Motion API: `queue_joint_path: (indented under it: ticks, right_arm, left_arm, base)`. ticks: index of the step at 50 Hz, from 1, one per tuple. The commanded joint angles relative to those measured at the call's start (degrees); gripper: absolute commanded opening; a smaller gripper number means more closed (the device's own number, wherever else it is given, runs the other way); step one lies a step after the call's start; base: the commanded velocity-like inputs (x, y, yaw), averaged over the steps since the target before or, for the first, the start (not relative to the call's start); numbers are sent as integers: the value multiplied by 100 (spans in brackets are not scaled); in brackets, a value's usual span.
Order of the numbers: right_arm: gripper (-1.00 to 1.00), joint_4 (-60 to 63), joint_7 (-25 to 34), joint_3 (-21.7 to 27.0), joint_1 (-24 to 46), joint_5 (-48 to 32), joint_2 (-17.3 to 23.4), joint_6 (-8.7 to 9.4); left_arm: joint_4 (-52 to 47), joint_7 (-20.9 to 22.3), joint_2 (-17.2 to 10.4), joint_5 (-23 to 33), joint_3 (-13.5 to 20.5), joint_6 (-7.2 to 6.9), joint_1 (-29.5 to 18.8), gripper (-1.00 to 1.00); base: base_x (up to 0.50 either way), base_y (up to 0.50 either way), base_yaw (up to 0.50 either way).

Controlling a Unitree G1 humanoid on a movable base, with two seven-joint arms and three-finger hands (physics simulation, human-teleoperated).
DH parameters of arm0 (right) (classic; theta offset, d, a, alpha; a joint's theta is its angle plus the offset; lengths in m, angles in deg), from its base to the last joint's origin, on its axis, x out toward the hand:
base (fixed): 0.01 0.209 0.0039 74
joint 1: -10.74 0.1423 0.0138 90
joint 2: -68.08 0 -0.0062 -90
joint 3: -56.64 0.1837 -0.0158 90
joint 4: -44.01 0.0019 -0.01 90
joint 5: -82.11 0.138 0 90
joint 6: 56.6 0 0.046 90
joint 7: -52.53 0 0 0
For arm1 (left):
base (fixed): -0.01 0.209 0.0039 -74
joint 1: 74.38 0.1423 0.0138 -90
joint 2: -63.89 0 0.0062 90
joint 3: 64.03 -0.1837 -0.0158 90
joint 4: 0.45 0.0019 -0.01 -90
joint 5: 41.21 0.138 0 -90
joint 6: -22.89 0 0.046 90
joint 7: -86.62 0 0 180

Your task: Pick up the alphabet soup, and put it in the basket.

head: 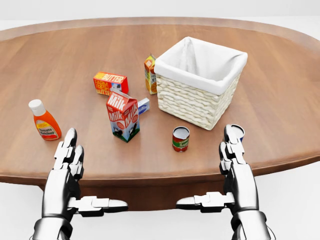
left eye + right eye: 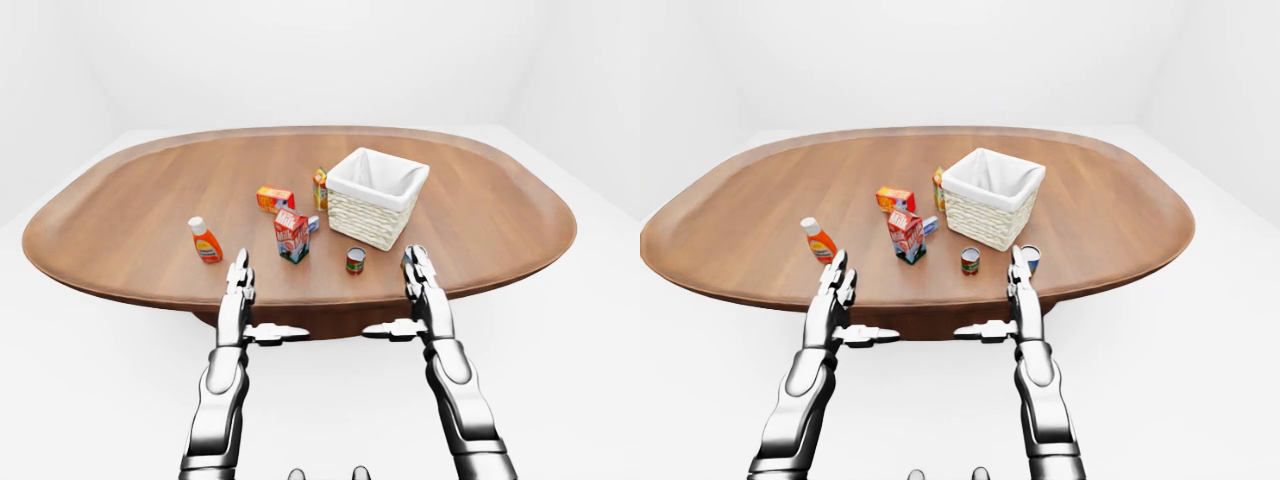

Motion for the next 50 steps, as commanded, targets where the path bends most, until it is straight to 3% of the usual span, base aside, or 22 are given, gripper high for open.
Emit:
queue_joint_path:
  ticks: [1,2,3,6,9,11,15,16,18,23,24,25,27,29,31,36,50]
  right_arm:
    - [100,-135,158,139,47,108,71,-21]
    - [100,-171,156,132,61,87,76,-38]
    - [100,-225,149,137,83,75,80,-75]
    - [100,-169,149,141,58,86,75,-47]
    - [100,-245,147,150,70,84,80,-122]
    - [100,-90,143,128,33,82,71,-13]
    - [100,101,132,99,-14,72,55,140]
    - [100,-67,154,121,24,83,65,16]
    - [100,-122,154,129,43,88,68,-17]
    - [100,-103,146,131,47,85,70,6]
    - [100,-8,143,121,19,87,65,68]
    - [100,60,141,88,-10,60,54,73]
    - [100,116,150,57,-26,23,53,81]
    - [100,103,152,57,-25,12,47,67]
    - [100,109,157,67,-29,27,45,74]
    - [100,154,160,68,-33,32,44,126]
    - [100,19,221,74,-9,160,39,10]
  left_arm:
    - [-248,96,-68,-30,134,-132,93,100]
    - [-236,58,-76,37,135,-87,91,100]
    - [-340,131,-63,-85,155,-183,117,100]
    - [-247,109,-71,-195,252,-127,36,100]
    - [-112,104,-89,-216,277,60,-8,100]
    - [-79,57,-93,-299,361,229,-41,100]
    - [-117,-20,-109,-400,435,370,-44,100]
    - [-123,-17,-115,-429,444,391,-40,100]
    - [-274,-89,-112,-374,437,449,40,100]
    - [-773,-135,-111,-480,501,253,177,100]
    - [-742,-211,-125,-337,518,396,170,100]
    - [-859,-191,-121,-459,567,258,179,100]
    - [-1014,-217,-146,-450,615,191,186,100]
    - [-1203,-179,-158,-560,687,24,202,100]
    - [-1299,-202,-182,-535,762,-10,200,100]
    - [-1665,-237,-246,-817,1062,-394,143,100]
    - [-1991,-249,-422,-1143,1504,-411,-11,100]
  base:
    - [0,0,0]
    - [0,0,0]
    - [0,0,0]
    - [0,0,0]
    - [0,0,0]
    - [0,0,0]
    - [0,0,0]
    - [0,0,0]
    - [0,0,0]
    - [0,0,0]
    - [0,0,0]
    - [0,0,0]
    - [0,0,0]
    - [0,0,0]
    - [0,0,0]
    - [0,0,0]
    - [0,0,0]
